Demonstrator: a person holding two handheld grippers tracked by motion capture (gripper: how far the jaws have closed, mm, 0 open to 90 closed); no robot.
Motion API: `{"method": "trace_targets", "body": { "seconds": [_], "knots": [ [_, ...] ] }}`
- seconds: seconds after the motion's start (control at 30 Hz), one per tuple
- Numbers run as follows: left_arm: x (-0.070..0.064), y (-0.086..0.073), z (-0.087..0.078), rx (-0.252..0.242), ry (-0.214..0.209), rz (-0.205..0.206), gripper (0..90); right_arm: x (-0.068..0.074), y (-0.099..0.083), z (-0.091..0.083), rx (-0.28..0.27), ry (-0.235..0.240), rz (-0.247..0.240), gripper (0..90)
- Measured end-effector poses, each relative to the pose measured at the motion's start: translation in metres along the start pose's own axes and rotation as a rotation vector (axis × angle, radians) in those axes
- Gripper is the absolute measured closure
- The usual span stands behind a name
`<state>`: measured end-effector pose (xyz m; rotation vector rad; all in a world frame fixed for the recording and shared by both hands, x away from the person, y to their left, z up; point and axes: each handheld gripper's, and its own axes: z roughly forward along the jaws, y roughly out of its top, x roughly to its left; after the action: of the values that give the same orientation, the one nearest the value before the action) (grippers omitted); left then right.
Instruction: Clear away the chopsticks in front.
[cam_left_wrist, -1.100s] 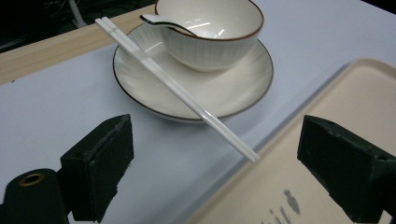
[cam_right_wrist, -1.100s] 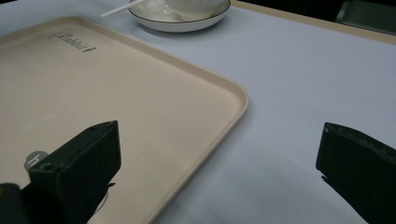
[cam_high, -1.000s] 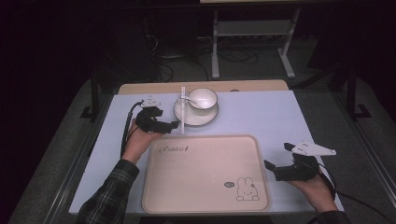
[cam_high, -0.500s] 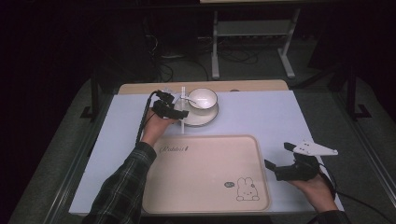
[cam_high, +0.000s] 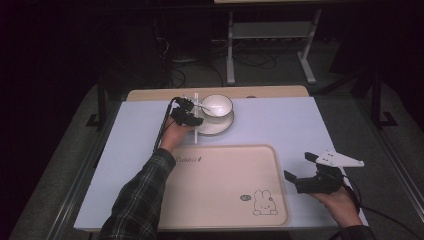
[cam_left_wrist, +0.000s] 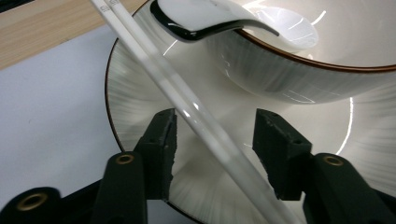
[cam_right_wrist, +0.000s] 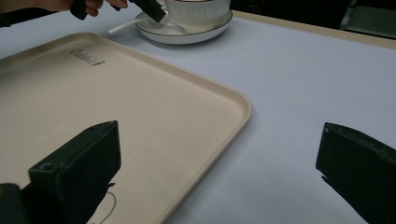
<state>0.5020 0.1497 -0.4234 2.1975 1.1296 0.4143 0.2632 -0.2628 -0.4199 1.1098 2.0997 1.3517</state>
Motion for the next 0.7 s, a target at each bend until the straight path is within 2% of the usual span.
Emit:
{"method": "trace_targets", "body": {
  "seconds": [0.43,0.7],
  "knots": [
    [0.009,0.004,0.012,-0.014,0.025,-0.028,62.4,0.0,0.0,0.0,-0.006,0.005,0.001,0.0],
    [0.012,0.005,0.012,-0.019,0.044,-0.011,76.5,0.0,0.0,-0.001,-0.009,0.011,0.003,0.0]
  ]
}}
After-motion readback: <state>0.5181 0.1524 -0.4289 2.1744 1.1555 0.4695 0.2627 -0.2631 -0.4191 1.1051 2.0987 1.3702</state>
